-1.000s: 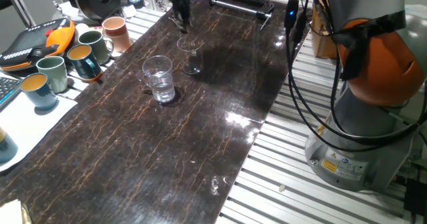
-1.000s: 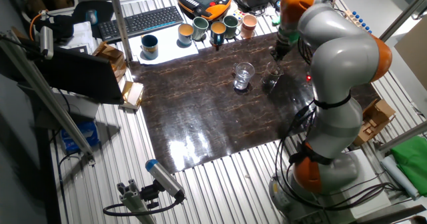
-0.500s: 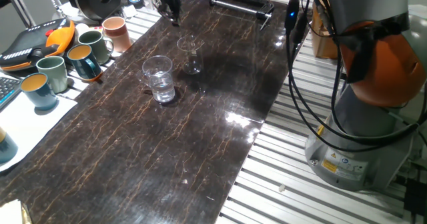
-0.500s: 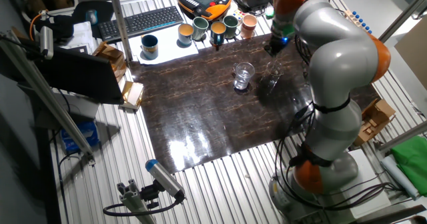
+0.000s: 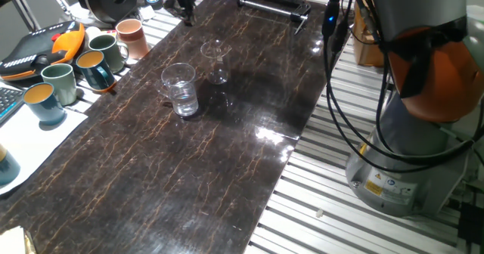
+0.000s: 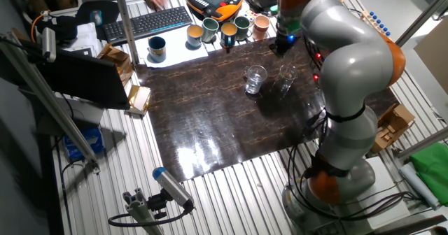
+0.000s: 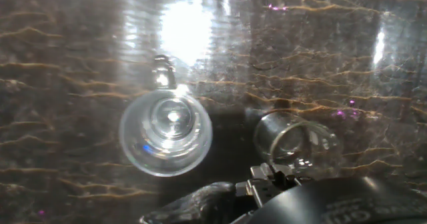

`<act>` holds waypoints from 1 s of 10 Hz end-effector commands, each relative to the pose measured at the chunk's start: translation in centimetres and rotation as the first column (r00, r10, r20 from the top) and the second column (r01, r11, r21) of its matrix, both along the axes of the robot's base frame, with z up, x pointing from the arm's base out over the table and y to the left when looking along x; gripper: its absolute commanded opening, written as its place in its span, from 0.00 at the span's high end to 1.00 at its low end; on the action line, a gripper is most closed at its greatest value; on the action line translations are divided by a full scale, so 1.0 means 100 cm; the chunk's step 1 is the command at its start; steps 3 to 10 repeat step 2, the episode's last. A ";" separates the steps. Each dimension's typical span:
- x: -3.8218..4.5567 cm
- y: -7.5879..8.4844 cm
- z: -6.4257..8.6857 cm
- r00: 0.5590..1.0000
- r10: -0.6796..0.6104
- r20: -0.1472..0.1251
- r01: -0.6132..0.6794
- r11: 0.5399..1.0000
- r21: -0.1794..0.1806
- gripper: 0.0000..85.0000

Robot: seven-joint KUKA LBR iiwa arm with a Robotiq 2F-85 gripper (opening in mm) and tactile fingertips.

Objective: Pour the water from one cup into another empty cup

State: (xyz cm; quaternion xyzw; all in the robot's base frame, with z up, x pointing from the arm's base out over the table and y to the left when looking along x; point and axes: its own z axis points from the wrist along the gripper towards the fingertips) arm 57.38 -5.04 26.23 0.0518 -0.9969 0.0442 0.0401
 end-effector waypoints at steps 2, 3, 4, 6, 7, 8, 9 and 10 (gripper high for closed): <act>-0.0013 0.005 0.004 1.000 -0.007 0.005 0.007 1.000 -0.002 0.99; -0.0013 0.005 0.004 1.000 -0.007 0.005 0.007 1.000 -0.002 0.99; -0.0013 0.005 0.004 1.000 -0.007 0.005 0.007 1.000 -0.002 0.99; -0.0013 0.005 0.004 1.000 -0.007 0.005 0.007 1.000 -0.002 0.99; -0.0013 0.005 0.004 1.000 -0.007 0.005 0.007 1.000 -0.002 0.99; -0.0013 0.005 0.004 1.000 -0.007 0.005 0.007 1.000 -0.002 0.99; -0.0013 0.005 0.004 1.000 -0.007 0.005 0.007 1.000 -0.002 0.99; -0.0013 0.005 0.004 1.000 -0.007 0.005 0.007 1.000 -0.002 0.99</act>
